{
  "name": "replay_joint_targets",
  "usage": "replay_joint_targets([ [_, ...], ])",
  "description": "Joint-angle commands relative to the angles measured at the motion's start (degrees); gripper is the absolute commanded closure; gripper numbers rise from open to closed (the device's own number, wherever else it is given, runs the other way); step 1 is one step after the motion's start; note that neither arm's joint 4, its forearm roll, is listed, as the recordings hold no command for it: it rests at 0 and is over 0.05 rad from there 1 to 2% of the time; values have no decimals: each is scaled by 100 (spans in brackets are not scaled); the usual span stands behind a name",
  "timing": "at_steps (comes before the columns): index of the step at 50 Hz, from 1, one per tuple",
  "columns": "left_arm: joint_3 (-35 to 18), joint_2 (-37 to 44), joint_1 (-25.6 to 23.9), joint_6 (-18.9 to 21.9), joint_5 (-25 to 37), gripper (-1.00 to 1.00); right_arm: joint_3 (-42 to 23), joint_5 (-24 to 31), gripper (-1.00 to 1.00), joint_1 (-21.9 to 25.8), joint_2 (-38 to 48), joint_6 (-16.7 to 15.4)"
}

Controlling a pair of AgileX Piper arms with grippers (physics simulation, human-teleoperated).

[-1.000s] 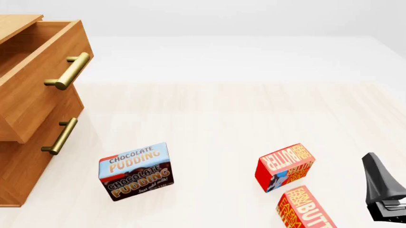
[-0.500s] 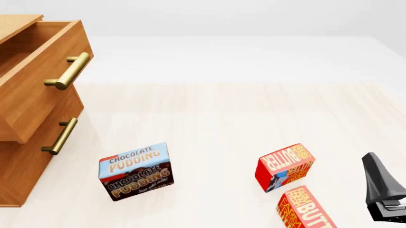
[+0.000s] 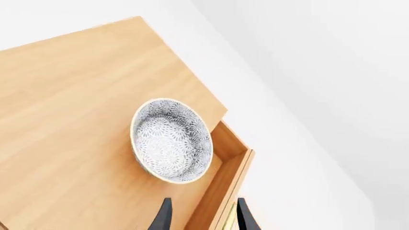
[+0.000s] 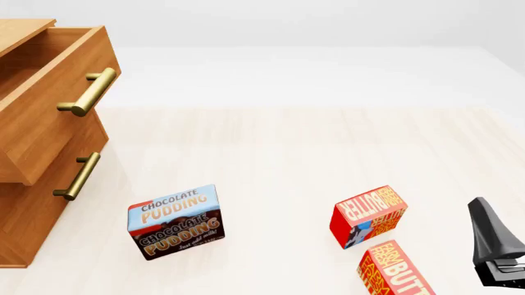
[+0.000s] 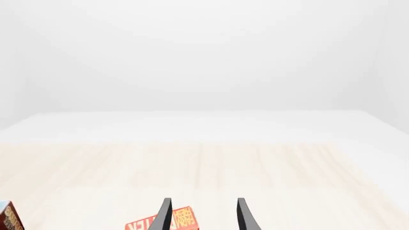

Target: Put the bowl in the top drawer of the cabinet.

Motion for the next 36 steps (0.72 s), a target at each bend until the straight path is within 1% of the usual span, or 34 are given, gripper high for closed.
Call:
replay_joint_targets([
  [1,6,-143,-283,-44,59,-100,0,-7,-100,1,0,4],
  [13,67,-402,-583,-94,185,-100,0,-29,-100,16,0,13],
  [19,13,-525,-715,-126,311,-100,0,-37,-100,21,0,15],
  [26,137,-563,-793,-147,262,-100,1,-41,-100,15,0,18],
  [36,246,-764,-1061,-191,306,-100,1,-58,-100,37,0,18],
])
